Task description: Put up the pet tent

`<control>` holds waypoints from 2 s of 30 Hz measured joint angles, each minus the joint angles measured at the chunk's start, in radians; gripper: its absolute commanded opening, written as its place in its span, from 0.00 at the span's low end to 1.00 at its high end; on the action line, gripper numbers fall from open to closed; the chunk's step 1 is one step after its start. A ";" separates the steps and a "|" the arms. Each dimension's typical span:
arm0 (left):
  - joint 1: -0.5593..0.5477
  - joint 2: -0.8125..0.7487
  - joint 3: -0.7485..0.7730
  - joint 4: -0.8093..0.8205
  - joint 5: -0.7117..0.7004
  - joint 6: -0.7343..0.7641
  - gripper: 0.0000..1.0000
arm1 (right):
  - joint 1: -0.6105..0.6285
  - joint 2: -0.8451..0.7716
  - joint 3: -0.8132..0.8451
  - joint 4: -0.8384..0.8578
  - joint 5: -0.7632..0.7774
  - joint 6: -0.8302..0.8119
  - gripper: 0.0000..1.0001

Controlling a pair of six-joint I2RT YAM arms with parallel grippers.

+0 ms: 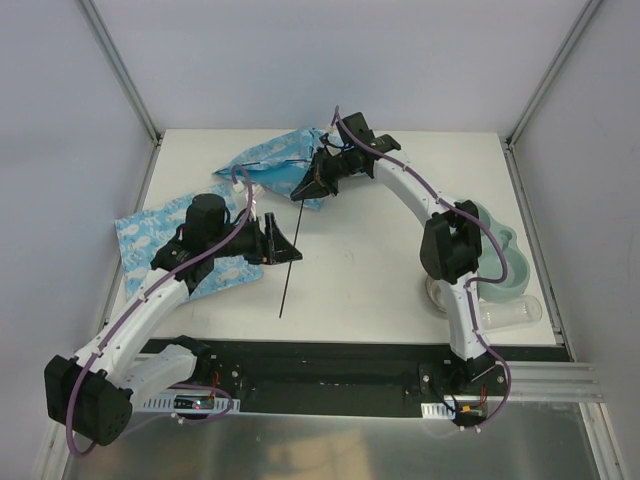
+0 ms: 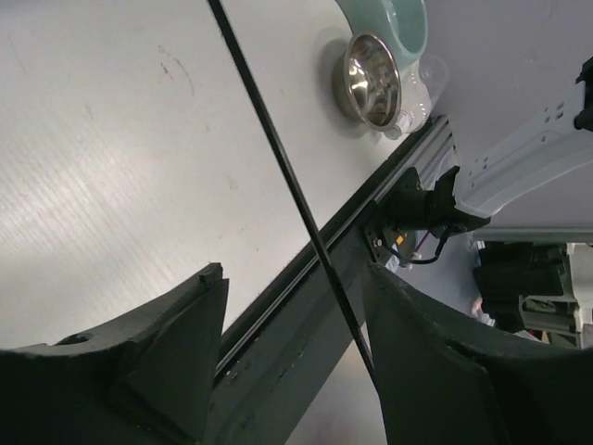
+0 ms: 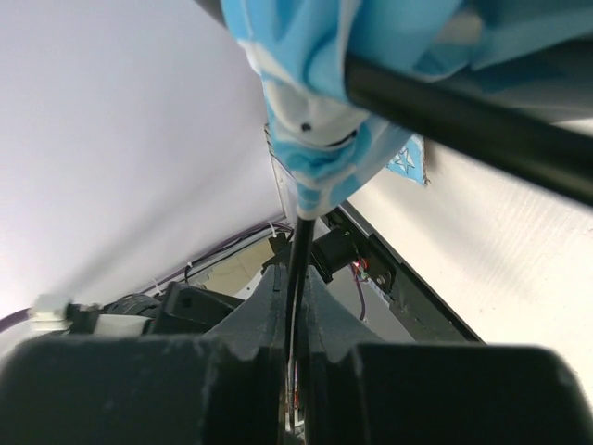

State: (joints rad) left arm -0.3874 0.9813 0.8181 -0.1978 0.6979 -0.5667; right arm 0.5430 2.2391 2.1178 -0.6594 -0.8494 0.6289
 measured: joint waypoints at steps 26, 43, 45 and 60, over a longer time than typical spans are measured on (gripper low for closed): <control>-0.013 -0.011 0.103 -0.070 -0.135 -0.065 0.00 | -0.038 -0.122 -0.174 0.249 0.150 0.096 0.73; -0.024 0.124 0.186 0.035 -0.195 -0.112 0.00 | 0.123 -0.569 -0.574 0.424 0.392 0.064 0.58; -0.026 0.134 0.191 0.048 -0.194 -0.117 0.00 | 0.166 -0.585 -0.588 0.436 0.452 0.048 0.49; -0.023 0.116 0.171 0.058 -0.209 -0.097 0.47 | 0.261 -0.589 -0.649 0.511 0.688 0.048 0.00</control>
State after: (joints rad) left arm -0.4103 1.0969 0.9894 -0.1394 0.4892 -0.6636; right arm 0.8040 1.6497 1.4693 -0.1486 -0.1612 0.6773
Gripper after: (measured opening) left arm 0.382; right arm 0.059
